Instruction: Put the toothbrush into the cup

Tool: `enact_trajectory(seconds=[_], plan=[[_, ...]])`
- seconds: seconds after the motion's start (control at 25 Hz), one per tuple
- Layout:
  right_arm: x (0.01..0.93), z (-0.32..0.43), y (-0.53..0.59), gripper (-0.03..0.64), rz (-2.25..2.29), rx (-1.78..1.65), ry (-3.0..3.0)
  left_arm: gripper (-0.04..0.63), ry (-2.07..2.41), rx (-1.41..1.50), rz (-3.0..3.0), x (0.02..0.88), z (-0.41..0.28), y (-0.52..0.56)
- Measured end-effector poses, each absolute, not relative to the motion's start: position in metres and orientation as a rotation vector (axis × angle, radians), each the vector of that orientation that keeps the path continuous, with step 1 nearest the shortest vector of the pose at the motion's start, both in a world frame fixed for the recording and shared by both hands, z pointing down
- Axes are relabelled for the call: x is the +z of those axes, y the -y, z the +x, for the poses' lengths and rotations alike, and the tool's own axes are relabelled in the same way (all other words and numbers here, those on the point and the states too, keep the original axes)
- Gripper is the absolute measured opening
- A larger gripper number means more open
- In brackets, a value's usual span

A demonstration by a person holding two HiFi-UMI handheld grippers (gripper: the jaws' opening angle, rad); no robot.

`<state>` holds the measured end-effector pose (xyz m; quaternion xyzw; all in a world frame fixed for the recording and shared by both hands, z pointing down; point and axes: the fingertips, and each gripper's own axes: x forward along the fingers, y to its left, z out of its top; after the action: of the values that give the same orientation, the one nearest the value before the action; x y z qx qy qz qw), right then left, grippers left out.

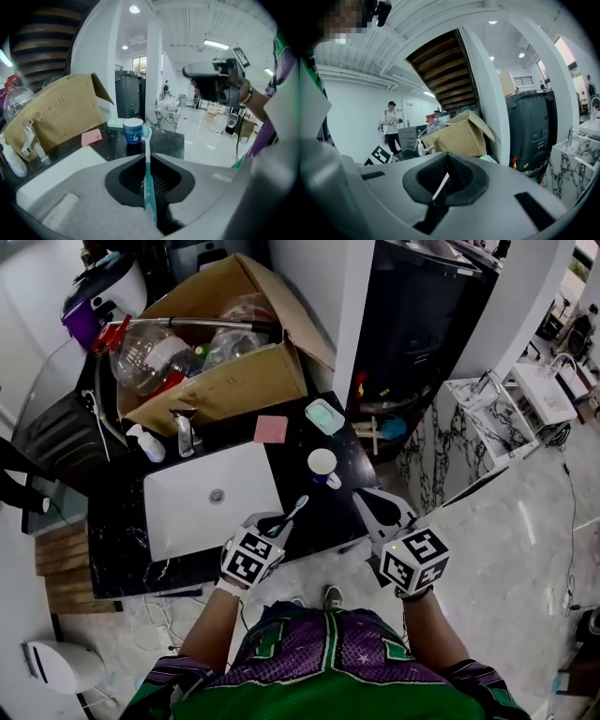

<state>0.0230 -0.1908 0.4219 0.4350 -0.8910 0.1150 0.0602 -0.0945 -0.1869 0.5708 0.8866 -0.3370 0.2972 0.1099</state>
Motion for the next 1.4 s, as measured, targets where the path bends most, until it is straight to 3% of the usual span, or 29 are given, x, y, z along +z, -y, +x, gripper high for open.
enact_trajectory(seconds=[0.96,1.4], plan=[[0.425,-0.022,0.162,0.002,1.44,0.381,2.646,0.043,0.978,0.198,2.686,0.472,-0.159,0.169],[0.426,-0.008,0.189,0.002,1.428,0.391,2.666,0.043,0.932,0.09,2.706,0.462,-0.144,0.179]])
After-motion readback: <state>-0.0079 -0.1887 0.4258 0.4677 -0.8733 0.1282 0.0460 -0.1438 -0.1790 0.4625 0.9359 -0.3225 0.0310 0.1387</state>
